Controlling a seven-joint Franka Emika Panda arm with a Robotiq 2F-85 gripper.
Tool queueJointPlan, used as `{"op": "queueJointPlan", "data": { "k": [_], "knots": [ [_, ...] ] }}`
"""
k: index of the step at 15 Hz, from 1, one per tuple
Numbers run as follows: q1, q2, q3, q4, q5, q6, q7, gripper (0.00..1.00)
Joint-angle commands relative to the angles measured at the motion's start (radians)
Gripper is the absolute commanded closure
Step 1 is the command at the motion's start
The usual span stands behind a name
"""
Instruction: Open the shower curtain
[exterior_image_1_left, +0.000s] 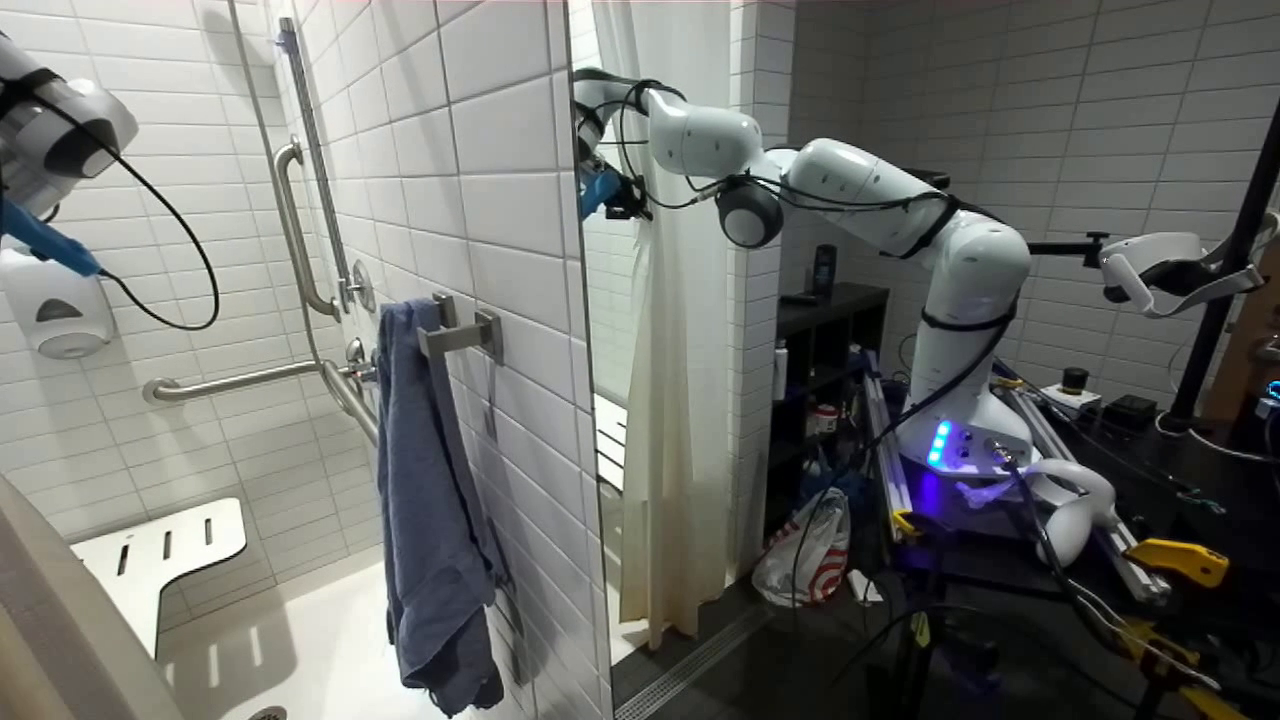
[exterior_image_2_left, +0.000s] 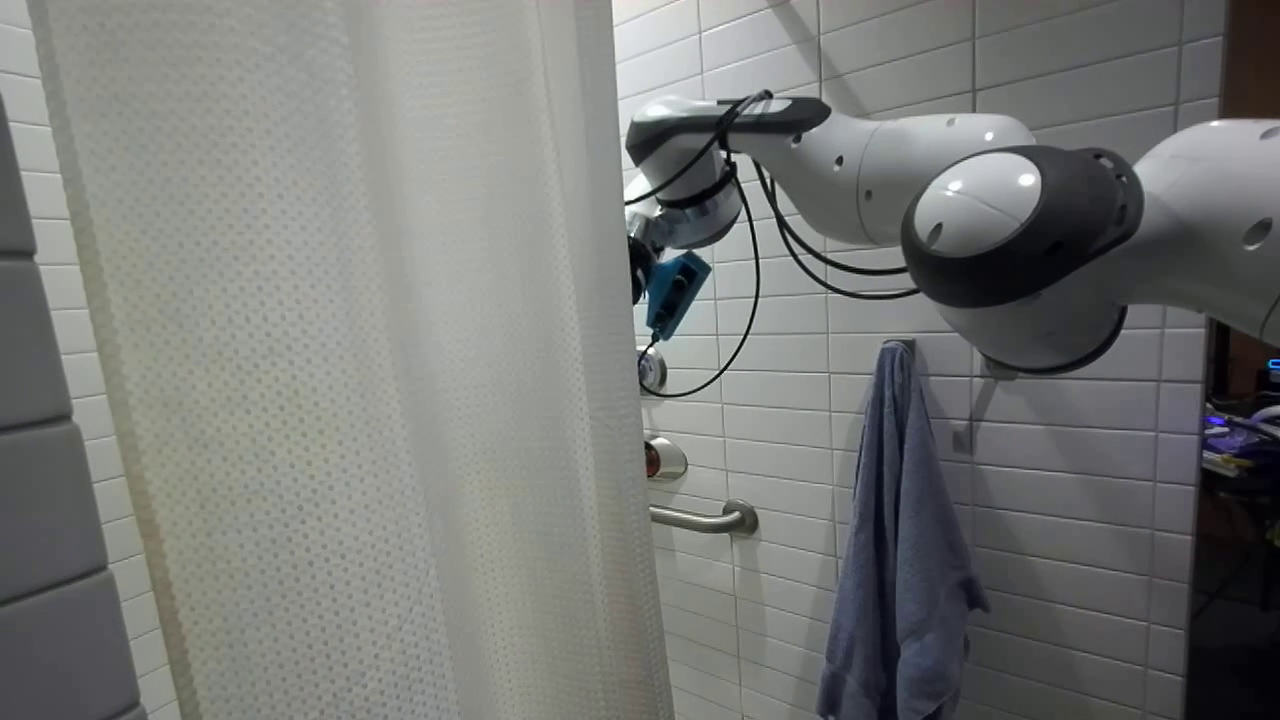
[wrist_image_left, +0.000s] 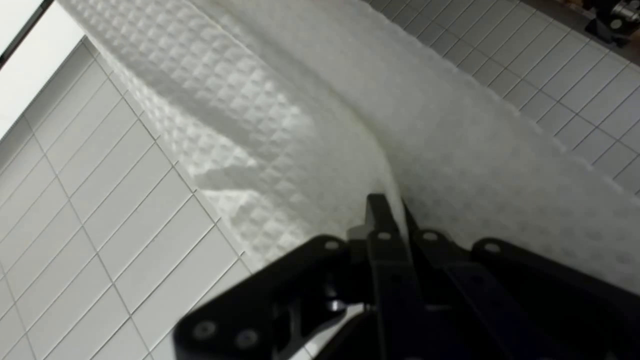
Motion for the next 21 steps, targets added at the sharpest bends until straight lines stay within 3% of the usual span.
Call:
{"op": "queueJointPlan", "data": {
  "k": [1, 18, 19, 21],
  "knots": [
    [0.04, 0.056, -0.045, 0.12, 0.032, -0.052, 0.016, 0.98],
    [0.038, 0.056, -0.045, 0.119, 0.032, -0.053, 0.017, 1.0],
    [0.001, 0.002, -0.005, 0.007, 0.01, -0.01, 0.002, 1.0],
    [0.012, 0.007, -0.01, 0.012, 0.007, -0.016, -0.005, 1.0]
  ]
}}
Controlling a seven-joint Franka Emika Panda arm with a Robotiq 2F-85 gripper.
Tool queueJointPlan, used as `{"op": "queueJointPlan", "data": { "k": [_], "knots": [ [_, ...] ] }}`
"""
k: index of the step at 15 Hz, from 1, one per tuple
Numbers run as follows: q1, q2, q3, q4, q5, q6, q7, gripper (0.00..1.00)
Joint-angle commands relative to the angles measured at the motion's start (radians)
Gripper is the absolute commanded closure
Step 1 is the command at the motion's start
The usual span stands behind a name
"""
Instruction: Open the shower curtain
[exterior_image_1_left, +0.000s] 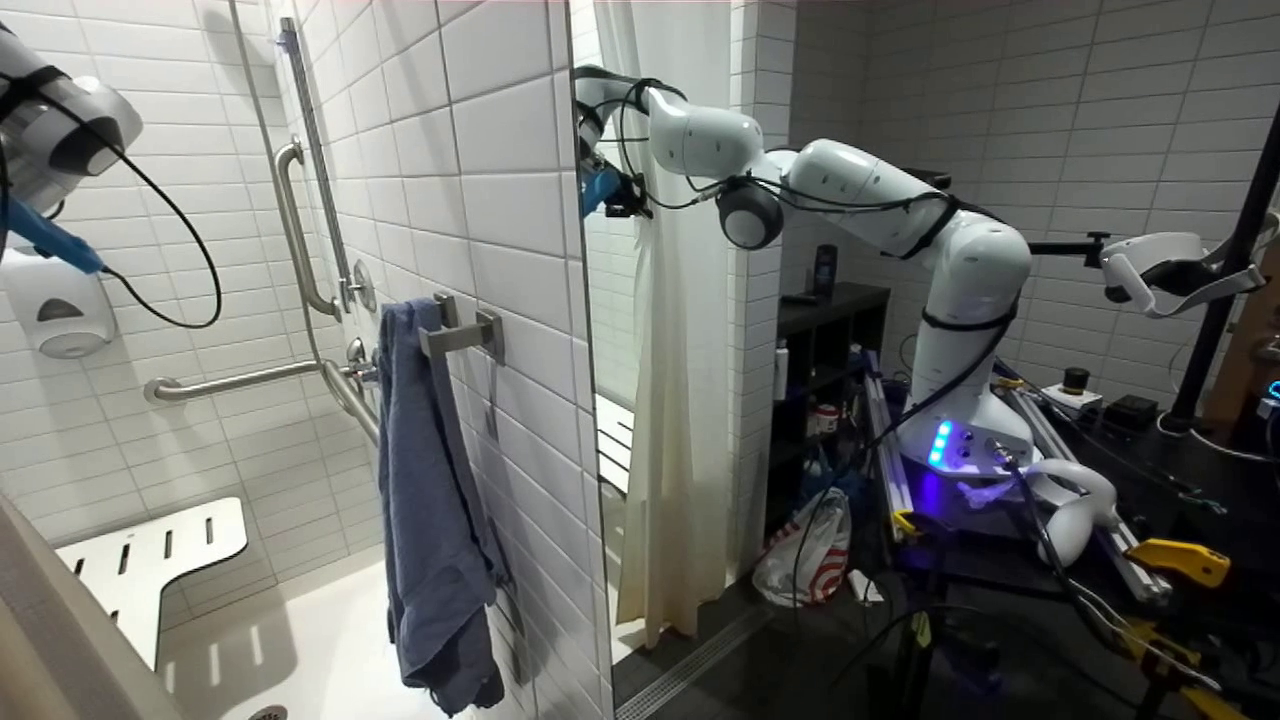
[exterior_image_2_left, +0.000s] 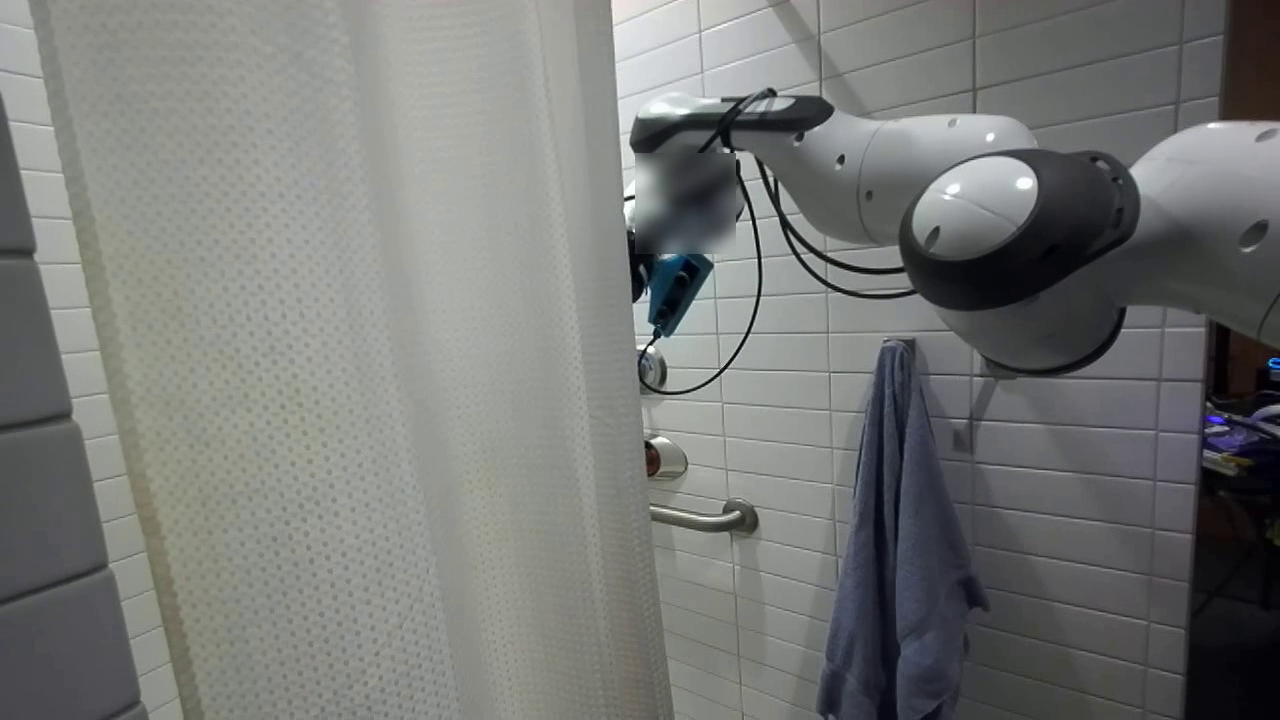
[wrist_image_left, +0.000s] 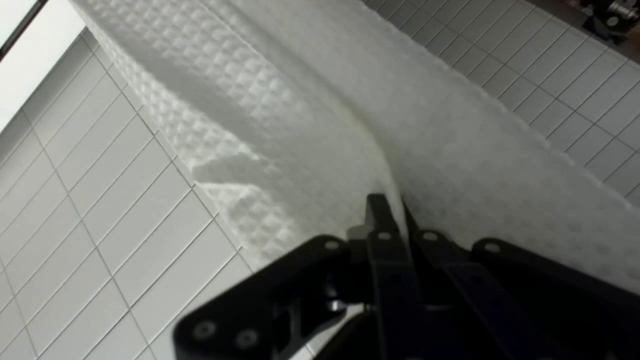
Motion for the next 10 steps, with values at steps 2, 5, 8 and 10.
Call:
{"op": "queueJointPlan", "data": {
  "k": [2, 5, 8, 10],
  "knots": [
    [0.029, 0.002, -0.006, -0.016, -0.019, 0.001, -0.018, 1.0],
    [0.065, 0.004, -0.011, -0.02, -0.032, 0.016, -0.028, 1.0],
    [0.103, 0.008, -0.016, -0.021, -0.041, 0.033, -0.036, 1.0],
    [0.136, 0.015, -0.019, -0.047, -0.055, 0.08, -0.053, 1.0]
  ]
}}
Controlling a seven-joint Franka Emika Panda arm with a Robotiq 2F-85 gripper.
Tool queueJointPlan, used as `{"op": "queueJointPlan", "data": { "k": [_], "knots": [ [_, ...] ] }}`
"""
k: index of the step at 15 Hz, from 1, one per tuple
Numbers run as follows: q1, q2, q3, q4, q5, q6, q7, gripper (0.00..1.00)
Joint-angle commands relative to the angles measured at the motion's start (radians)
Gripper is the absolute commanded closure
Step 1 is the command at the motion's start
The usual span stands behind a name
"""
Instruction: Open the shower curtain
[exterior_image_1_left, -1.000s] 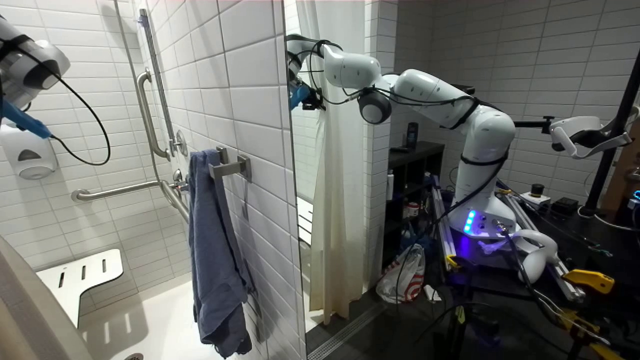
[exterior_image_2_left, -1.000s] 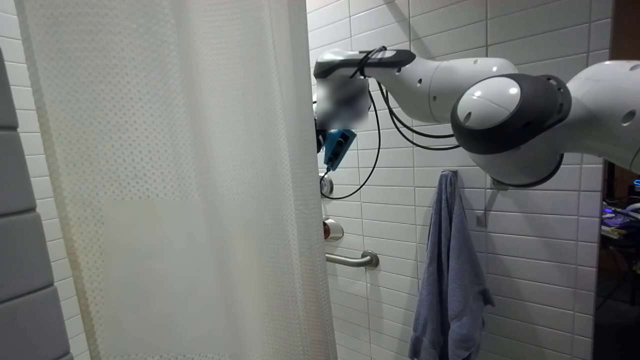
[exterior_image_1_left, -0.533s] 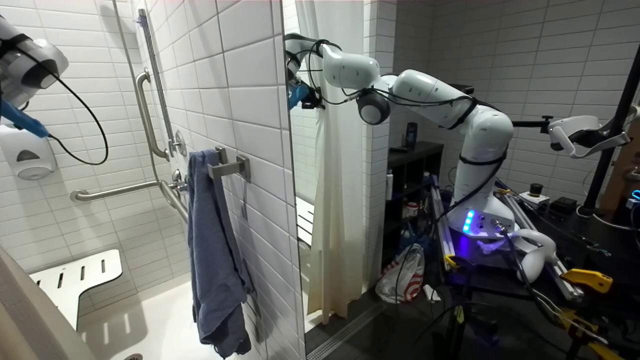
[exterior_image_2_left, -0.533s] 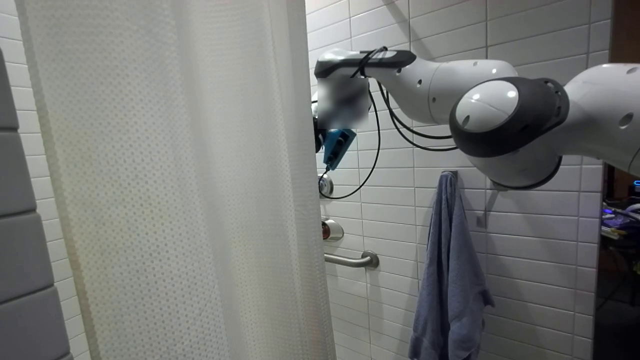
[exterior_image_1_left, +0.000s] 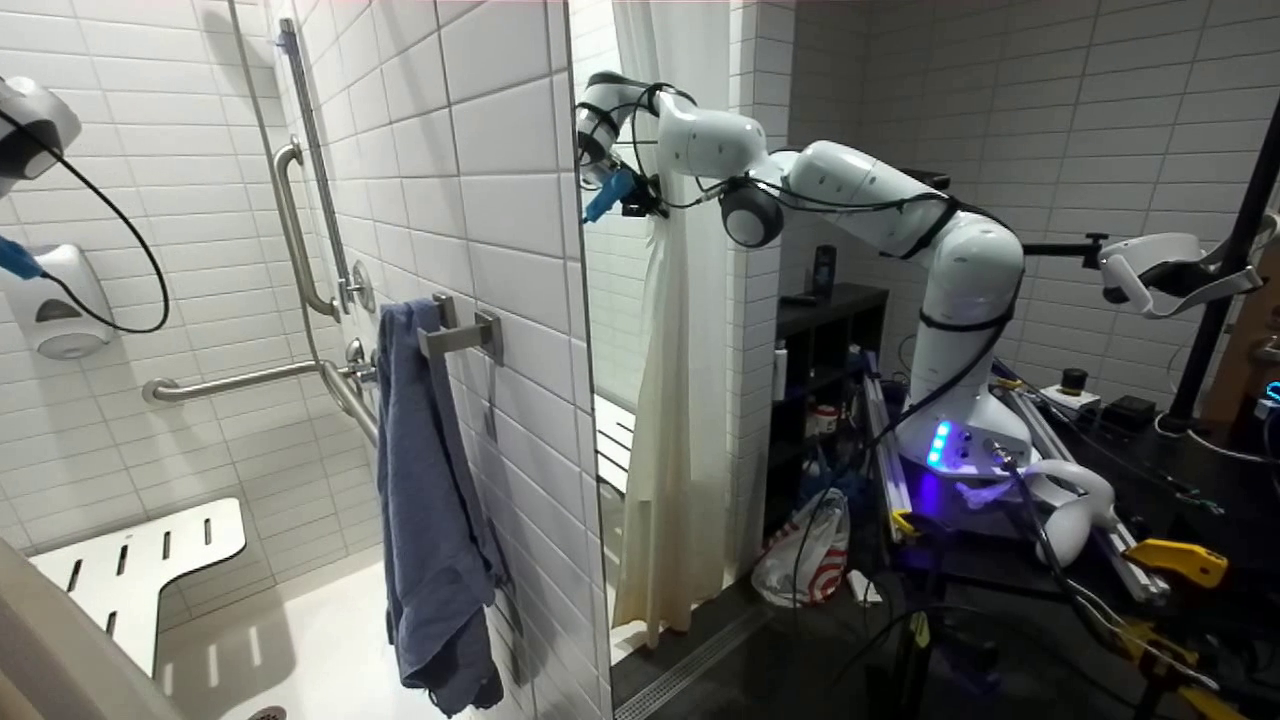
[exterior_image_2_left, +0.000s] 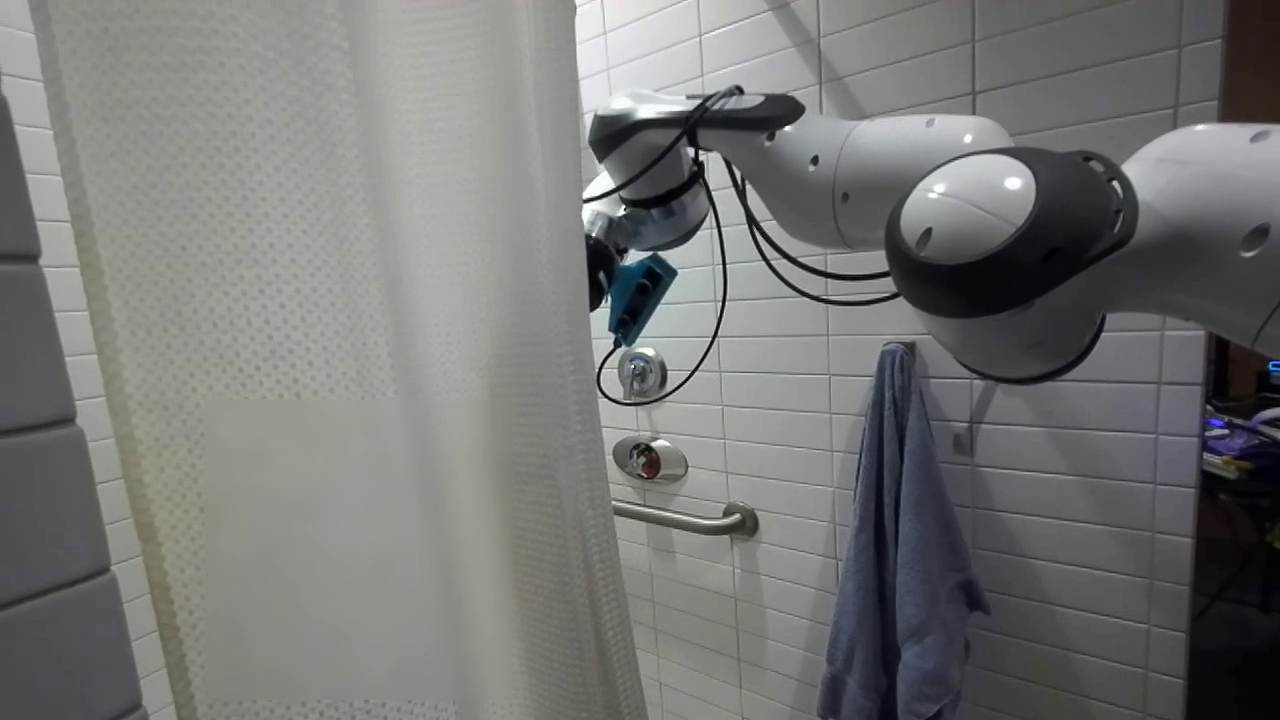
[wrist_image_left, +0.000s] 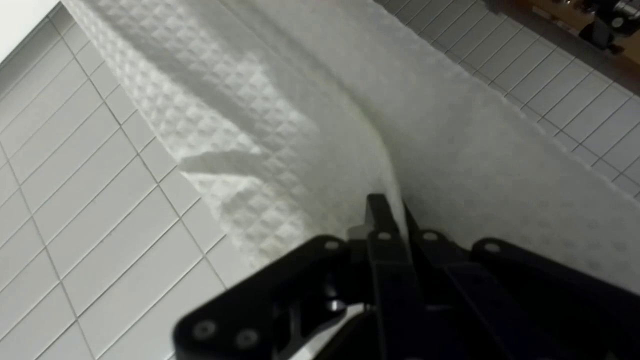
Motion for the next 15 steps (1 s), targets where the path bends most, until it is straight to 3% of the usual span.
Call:
{"op": "queueJointPlan", "data": {
  "k": [1, 2, 3, 5, 6, 7, 11, 12, 13, 14, 15],
  "knots": [
    [0.056, 0.017, -0.019, -0.045, -0.045, 0.067, -0.051, 1.0],
    [0.112, 0.085, -0.062, 0.093, -0.019, 0.016, -0.038, 1.0],
    [0.077, 0.018, -0.028, -0.047, -0.044, 0.076, -0.063, 1.0],
    [0.095, 0.019, -0.029, -0.048, -0.044, 0.083, -0.075, 1.0],
    [0.145, 0.09, -0.066, 0.095, -0.021, 0.023, -0.063, 1.0],
    [0.107, 0.019, -0.034, -0.048, -0.041, 0.079, -0.092, 1.0],
    [0.117, 0.02, -0.025, -0.057, -0.04, 0.058, -0.125, 1.0],
    [0.164, 0.091, -0.057, 0.085, -0.015, -0.012, -0.112, 1.0],
    [0.122, 0.021, -0.024, -0.062, -0.033, 0.031, -0.135, 1.0],
    [0.126, 0.022, -0.023, -0.061, -0.033, 0.018, -0.144, 1.0],
    [0.175, 0.092, -0.054, 0.082, -0.01, -0.051, -0.124, 1.0]
  ]
}}
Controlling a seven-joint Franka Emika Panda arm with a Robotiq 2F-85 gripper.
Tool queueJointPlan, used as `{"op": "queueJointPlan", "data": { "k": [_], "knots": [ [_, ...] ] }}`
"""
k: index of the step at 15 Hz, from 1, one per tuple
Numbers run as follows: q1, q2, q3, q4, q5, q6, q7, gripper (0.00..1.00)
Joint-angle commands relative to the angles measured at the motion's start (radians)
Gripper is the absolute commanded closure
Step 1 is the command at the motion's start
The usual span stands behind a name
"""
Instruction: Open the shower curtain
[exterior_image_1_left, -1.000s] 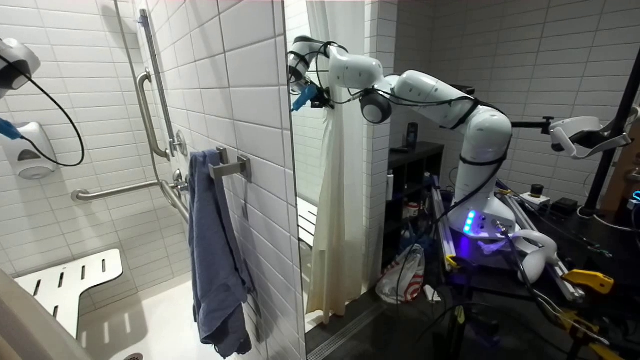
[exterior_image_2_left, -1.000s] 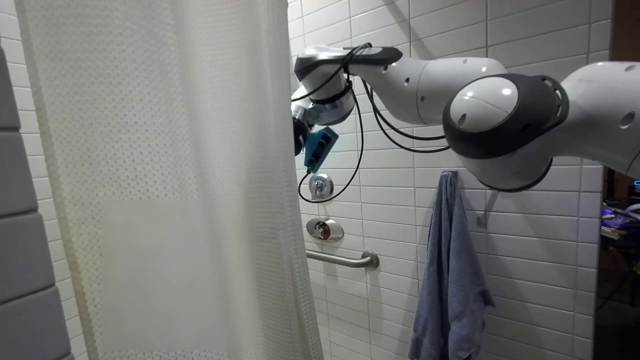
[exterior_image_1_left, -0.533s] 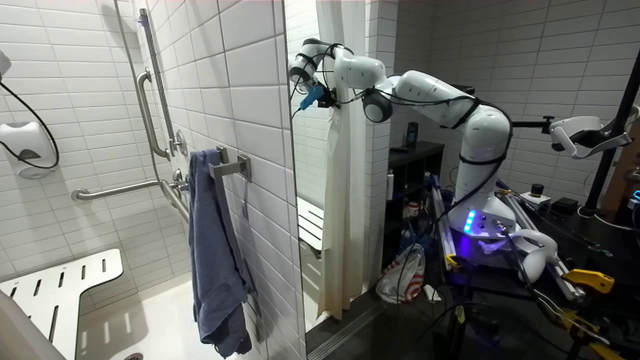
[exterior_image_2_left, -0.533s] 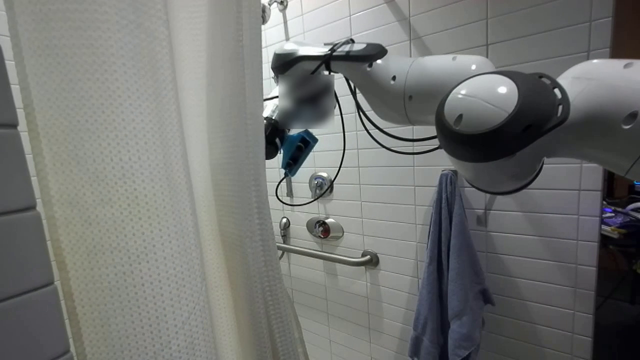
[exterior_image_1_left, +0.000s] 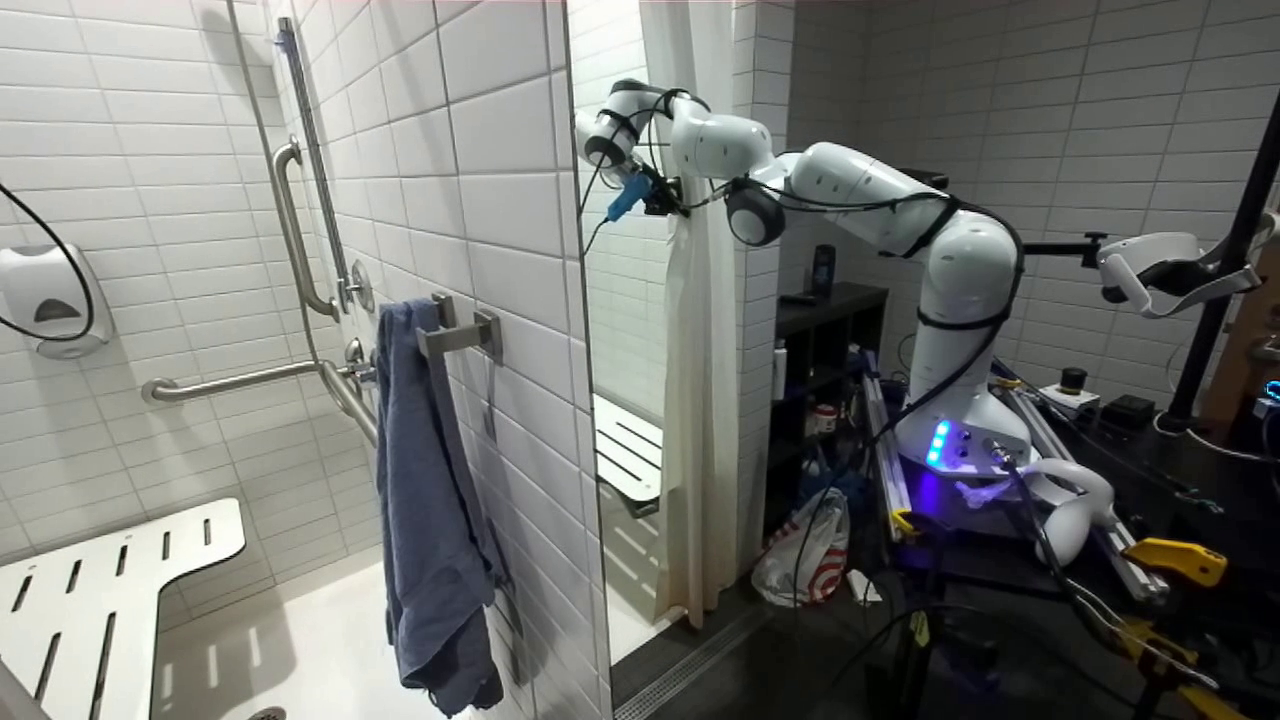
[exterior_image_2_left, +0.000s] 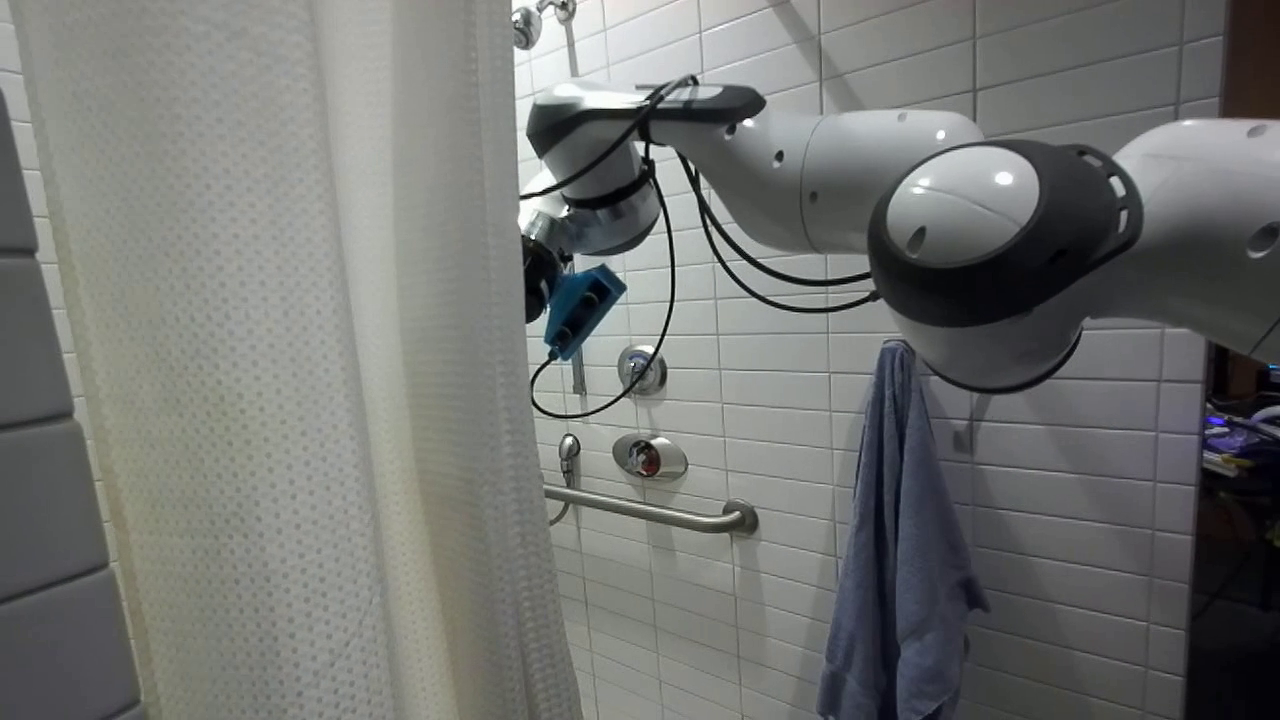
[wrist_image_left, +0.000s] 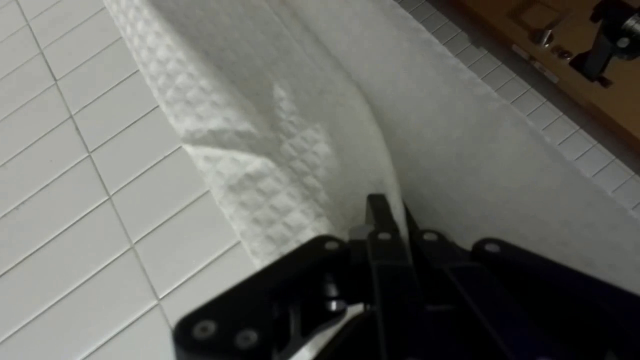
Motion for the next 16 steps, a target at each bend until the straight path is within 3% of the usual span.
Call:
{"op": "queueJointPlan", "data": {
  "k": [1, 2, 3, 4, 5, 6, 7, 8, 9, 16],
  "knots": [
    [0.023, 0.006, -0.018, -0.066, -0.043, -0.028, -0.064, 1.0],
    [0.029, 0.007, -0.017, -0.065, -0.042, -0.041, -0.068, 1.0],
    [0.079, 0.076, -0.05, 0.078, -0.021, -0.107, -0.049, 1.0],
    [0.04, 0.006, -0.018, -0.063, -0.048, -0.061, -0.079, 1.0],
    [0.047, 0.007, -0.02, -0.058, -0.05, -0.064, -0.084, 1.0],
    [0.097, 0.076, -0.055, 0.086, -0.027, -0.113, -0.059, 1.0],
    [0.105, 0.078, -0.063, 0.095, -0.031, -0.103, -0.055, 1.0],
    [0.072, 0.013, -0.041, -0.032, -0.052, -0.023, -0.077, 1.0],
    [0.107, 0.065, -0.072, 0.075, -0.029, -0.032, -0.058, 1.0],
    [0.127, 0.051, -0.101, 0.043, -0.04, 0.187, -0.075, 1.0]
  ]
}}
